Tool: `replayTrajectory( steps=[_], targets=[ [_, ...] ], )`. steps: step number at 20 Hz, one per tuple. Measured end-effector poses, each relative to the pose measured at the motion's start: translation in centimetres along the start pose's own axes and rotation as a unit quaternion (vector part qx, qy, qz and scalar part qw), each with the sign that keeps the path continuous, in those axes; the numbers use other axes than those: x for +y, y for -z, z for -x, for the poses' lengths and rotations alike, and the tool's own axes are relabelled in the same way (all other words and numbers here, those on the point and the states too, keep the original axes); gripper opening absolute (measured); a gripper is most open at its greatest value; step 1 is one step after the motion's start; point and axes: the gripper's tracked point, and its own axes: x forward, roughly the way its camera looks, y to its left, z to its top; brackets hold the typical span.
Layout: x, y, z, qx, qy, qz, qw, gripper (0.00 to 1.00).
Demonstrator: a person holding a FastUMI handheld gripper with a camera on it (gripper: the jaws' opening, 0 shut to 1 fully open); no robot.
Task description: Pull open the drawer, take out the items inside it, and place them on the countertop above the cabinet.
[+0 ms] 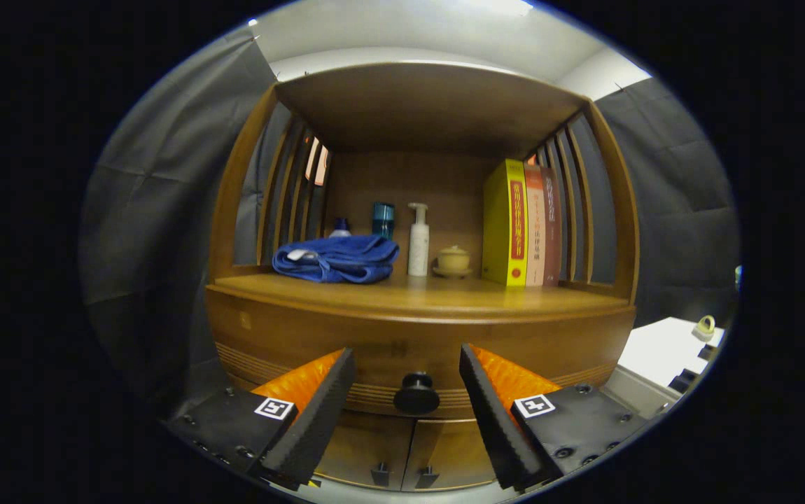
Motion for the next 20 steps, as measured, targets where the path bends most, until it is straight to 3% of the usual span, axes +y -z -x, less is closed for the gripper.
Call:
replayTrajectory(
  steps=[7, 9, 16, 20],
  targets=[
    [-3.2, 3.9, -2.3, 0.037, 0.029, -0.021, 0.999, 0.99],
    [-2.8, 3.9, -2.3, 0.038, 0.028, -0.017, 0.999, 0.93],
    [-1.7, 3.8, -2.9, 0.033, 0.038, 0.048, 0.998, 0.55],
    [-1.6, 4.0, -3.4, 0.039, 0.045, 0.044, 0.997, 0.54]
  ],
)
